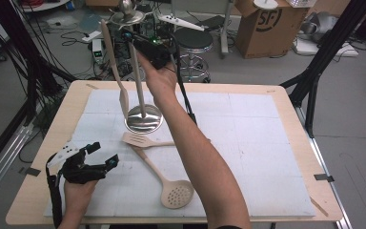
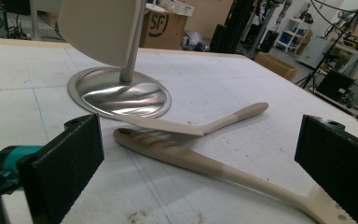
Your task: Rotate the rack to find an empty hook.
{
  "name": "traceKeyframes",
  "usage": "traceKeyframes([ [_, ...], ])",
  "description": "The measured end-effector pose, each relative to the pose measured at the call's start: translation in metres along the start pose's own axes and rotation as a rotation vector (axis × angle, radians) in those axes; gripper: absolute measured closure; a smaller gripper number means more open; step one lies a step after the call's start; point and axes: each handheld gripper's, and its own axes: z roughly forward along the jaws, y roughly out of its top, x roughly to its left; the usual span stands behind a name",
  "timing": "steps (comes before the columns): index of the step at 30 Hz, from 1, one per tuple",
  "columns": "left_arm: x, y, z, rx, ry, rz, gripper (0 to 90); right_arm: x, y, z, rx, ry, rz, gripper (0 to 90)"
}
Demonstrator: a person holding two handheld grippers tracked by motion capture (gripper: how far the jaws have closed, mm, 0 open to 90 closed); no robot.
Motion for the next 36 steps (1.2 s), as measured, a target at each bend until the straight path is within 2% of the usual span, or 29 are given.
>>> traceKeyframes([
  [8,0.002,0.000,-0.002,-0.003,0.004,-0.001,1.7,0.003,-0.002,0.015,0.010,-0.004,0.004,90.0],
  [14,0.001,0.000,-0.003,-0.003,0.006,0.000,1.7,0.003,-0.002,0.016,0.007,-0.007,0.000,90.0],
  [18,0.003,0.000,-0.004,-0.006,0.010,-0.001,1.7,-0.003,-0.002,0.007,0.013,-0.027,0.003,90.0],
  [20,0.003,0.000,-0.004,-0.005,0.011,-0.001,1.7,-0.010,-0.003,-0.001,0.011,-0.046,0.007,90.0],
  [26,0.001,0.000,-0.002,-0.005,0.006,-0.001,1.7,-0.030,0.002,-0.028,-0.032,-0.109,0.040,90.0],
  [29,0.001,0.000,-0.002,-0.004,0.006,0.002,1.7,-0.029,0.011,-0.035,-0.090,-0.100,0.047,90.0],
  [31,0.001,0.000,-0.002,-0.005,0.006,-0.002,1.7,-0.027,0.016,-0.036,-0.097,-0.097,0.038,90.0],
  [36,0.001,0.000,-0.002,-0.005,0.007,-0.003,1.7,-0.015,0.016,-0.032,-0.064,-0.073,-0.010,90.0],
])
